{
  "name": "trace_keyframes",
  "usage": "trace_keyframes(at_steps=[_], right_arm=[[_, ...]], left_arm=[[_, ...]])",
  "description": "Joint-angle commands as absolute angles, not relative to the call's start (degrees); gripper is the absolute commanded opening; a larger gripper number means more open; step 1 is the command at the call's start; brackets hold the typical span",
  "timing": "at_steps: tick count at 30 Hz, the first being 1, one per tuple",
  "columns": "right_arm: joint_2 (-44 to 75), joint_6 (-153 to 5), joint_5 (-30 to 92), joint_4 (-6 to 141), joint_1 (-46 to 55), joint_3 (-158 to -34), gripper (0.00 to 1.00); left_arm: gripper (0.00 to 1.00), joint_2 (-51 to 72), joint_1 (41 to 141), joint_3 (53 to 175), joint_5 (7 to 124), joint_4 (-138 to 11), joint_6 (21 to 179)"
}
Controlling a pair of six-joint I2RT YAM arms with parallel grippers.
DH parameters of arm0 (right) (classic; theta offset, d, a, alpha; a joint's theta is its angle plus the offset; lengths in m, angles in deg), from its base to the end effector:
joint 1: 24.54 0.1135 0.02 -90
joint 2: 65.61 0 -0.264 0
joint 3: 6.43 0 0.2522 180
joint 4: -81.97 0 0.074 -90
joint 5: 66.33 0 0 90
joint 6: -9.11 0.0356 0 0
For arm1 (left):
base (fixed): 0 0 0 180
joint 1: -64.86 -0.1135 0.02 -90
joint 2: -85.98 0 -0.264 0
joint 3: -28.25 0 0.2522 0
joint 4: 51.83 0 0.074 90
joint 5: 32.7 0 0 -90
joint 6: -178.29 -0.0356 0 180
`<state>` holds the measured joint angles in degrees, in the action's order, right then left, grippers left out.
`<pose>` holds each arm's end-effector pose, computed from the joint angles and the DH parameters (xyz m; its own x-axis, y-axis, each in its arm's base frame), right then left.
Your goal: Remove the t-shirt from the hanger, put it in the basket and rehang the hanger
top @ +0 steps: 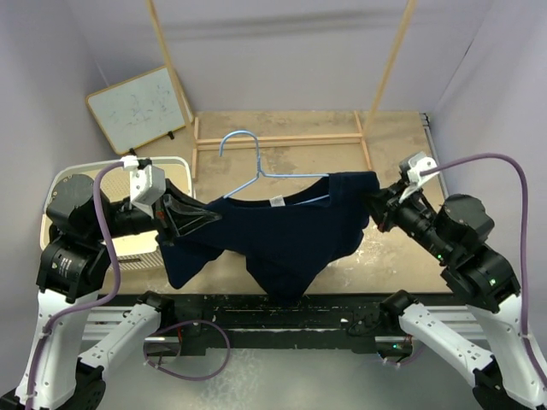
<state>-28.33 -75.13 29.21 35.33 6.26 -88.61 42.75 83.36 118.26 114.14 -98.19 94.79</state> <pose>0.0824 0.0531 0.4481 -0.0854 0.0654 -0.9942 -0.5869 0.8030 0.1032 0.0795 -0.0580 0.4788 -0.1026 -0.0310 -0.9942 0.9620 0.2512 -0.1071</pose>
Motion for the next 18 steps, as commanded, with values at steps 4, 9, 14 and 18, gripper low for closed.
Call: trace_keyframes(at_steps=[4, 9, 14, 18], right_arm=[[-24.2, -58.6, -19.0, 29.7, 6.4, -91.5, 0.0], [-22.1, -48.8, -33.7, 21.0, 6.4, -95.6, 0.0], [-19.6, -47.6, -36.5, 19.8, 6.2, -92.8, 0.0], [-19.1, -49.1, -30.2, 22.9, 3.8, -88.6, 0.0]], left_arm=[[0.0, 44.5, 83.1, 121.1, 108.8, -101.9, 91.1], [0.0, 47.5, 83.2, 118.9, 107.2, -102.9, 91.4], [0.0, 51.7, 83.1, 118.6, 107.2, -102.8, 91.8], [0.0, 52.9, 83.2, 121.4, 105.3, -105.1, 91.7]])
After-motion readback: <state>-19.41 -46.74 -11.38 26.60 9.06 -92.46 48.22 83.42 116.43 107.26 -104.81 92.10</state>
